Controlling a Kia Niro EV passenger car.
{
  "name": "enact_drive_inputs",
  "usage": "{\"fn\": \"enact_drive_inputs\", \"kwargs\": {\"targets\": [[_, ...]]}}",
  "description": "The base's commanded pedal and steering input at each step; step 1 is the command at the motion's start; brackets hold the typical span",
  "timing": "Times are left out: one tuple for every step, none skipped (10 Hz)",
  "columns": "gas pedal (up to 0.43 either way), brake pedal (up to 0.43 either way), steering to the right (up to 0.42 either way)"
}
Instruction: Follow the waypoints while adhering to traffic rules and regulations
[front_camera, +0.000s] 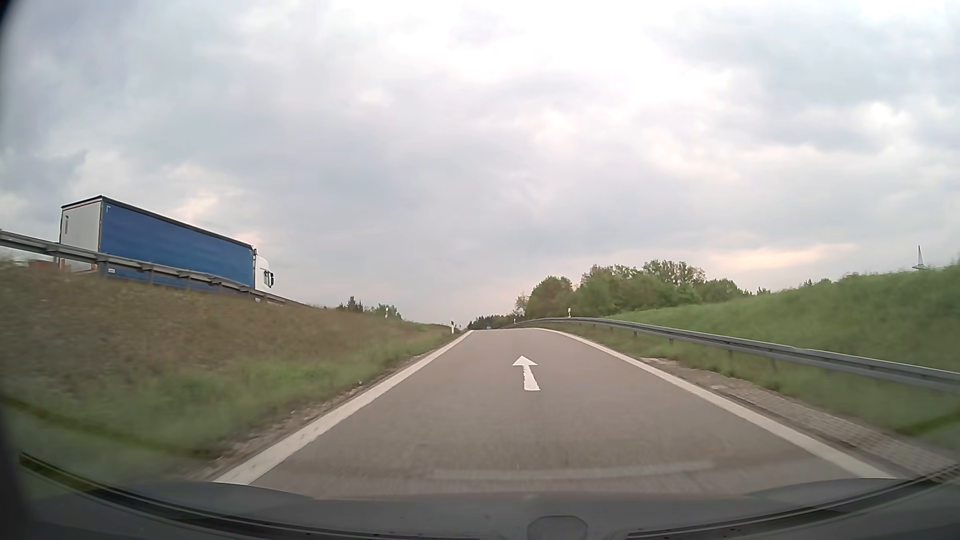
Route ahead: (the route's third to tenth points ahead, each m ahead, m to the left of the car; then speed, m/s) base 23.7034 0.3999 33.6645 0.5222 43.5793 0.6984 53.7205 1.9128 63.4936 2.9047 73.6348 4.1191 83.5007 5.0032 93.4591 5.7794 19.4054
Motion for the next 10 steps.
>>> {"fn": "enact_drive_inputs", "kwargs": {"targets": [[0.52,0.0,-0.009],[0.52,0.0,-0.009],[0.512,0.0,-0.01],[0.512,0.0,-0.01],[0.512,0.0,-0.01],[0.512,0.0,-0.011],[0.512,0.0,-0.01],[0.5,0.0,-0.01],[0.5,0.0,-0.011],[0.488,0.0,-0.011]]}}
